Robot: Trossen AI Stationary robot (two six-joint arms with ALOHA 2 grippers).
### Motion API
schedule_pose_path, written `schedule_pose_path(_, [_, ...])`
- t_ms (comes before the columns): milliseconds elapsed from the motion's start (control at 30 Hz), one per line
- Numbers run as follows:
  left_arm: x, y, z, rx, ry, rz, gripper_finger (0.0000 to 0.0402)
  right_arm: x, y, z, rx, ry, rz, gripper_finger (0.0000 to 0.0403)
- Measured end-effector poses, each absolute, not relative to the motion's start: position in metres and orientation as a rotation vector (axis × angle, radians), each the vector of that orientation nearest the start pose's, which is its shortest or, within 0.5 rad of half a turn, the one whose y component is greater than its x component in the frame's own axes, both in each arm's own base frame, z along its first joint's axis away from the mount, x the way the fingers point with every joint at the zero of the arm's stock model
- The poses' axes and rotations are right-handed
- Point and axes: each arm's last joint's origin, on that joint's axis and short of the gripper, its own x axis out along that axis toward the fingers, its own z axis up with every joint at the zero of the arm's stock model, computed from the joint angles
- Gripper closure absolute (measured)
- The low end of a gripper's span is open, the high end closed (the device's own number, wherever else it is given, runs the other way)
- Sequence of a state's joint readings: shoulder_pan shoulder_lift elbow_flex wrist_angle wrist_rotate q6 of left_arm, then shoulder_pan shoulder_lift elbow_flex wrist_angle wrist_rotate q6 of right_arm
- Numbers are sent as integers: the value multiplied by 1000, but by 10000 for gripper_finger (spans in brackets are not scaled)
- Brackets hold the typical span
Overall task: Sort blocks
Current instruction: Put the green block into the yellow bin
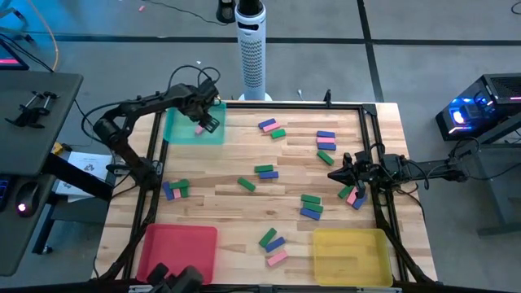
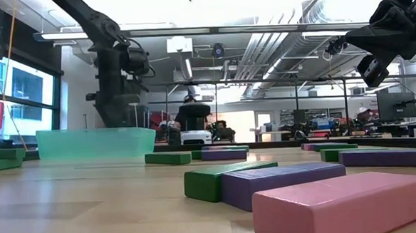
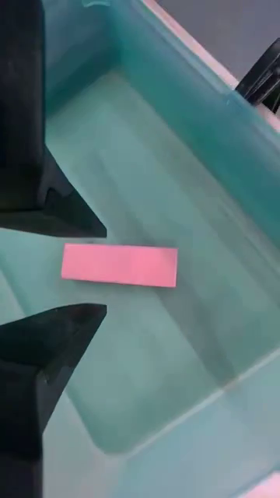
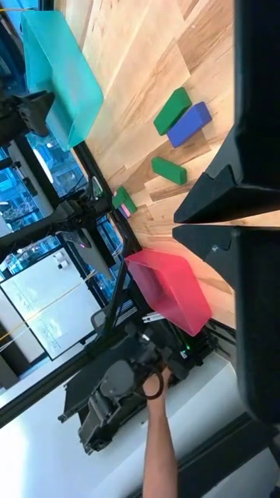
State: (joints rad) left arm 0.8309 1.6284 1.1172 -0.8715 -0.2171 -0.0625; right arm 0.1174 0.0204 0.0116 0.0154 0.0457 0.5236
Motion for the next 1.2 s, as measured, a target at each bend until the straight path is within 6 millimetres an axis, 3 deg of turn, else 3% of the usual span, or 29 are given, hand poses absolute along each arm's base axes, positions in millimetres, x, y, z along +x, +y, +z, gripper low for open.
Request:
schedule_pose_path(167, [193, 219, 226, -497, 1208, 985, 233, 98, 10, 167, 524, 12, 72, 403])
schedule_pose_path(367, [208, 204, 266, -428, 877, 978, 233, 98, 10, 167, 524, 12, 72, 403])
schedule_pose_path(633, [219, 150, 336, -270, 467, 752, 233, 98, 10, 167, 524, 12, 72, 403])
schedule_pose_path(800, [221, 115, 367, -236, 269, 575, 233, 98, 10, 167, 524, 12, 72, 403])
schedule_pose_path(1000, [224, 79, 392, -197, 92, 384, 233, 98, 10, 167, 525, 12, 70, 403])
schedule_pose_path(1200, [227, 40, 402, -214, 34, 202, 233, 98, 8, 168, 577, -18, 2, 403])
